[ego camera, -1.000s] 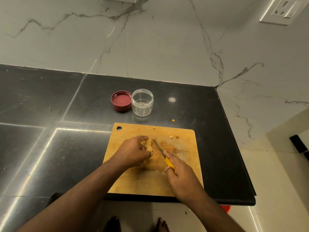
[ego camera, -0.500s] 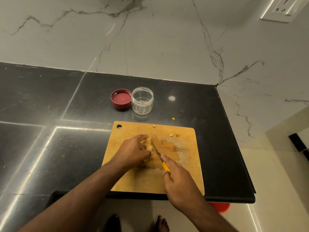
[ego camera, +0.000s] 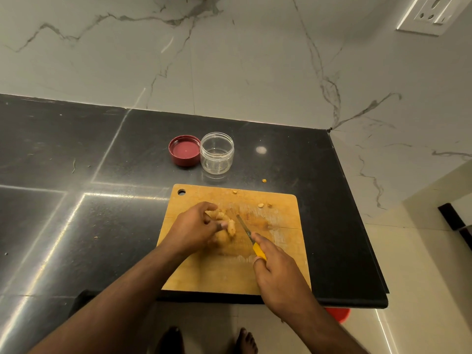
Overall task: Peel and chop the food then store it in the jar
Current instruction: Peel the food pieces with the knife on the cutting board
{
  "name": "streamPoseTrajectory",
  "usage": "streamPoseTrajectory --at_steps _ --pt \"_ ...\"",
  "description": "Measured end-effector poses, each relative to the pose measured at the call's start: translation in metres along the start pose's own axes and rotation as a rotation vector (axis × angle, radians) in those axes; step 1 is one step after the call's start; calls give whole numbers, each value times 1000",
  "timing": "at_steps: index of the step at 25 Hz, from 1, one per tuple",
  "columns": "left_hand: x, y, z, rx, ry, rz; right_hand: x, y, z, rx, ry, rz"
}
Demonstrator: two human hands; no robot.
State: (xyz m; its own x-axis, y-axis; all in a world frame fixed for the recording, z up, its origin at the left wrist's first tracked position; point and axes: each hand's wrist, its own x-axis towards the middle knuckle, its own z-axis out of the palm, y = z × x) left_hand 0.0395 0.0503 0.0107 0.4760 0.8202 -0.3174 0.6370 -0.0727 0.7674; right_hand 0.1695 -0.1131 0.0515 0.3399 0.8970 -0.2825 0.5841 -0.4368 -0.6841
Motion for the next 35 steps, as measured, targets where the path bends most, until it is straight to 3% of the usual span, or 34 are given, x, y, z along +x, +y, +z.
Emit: streamPoseTrajectory --at_steps 2,6,8,23,28,35 --pt "4 -5 -6 94 31 57 0 5 -3 12 16 23" --pt "9 -4 3 313 -98 220 -2 7 -5 27 17 40" --pt "11 -4 9 360 -41 235 -2 7 -5 39 18 44" --pt "6 -2 26 153 109 155 -5 13 -7 -3 31 -16" --pt "4 -6 25 268 189 221 -6 13 -2 -39 42 -67" --pt "2 -12 31 237 230 230 -6 11 18 -332 27 -193"
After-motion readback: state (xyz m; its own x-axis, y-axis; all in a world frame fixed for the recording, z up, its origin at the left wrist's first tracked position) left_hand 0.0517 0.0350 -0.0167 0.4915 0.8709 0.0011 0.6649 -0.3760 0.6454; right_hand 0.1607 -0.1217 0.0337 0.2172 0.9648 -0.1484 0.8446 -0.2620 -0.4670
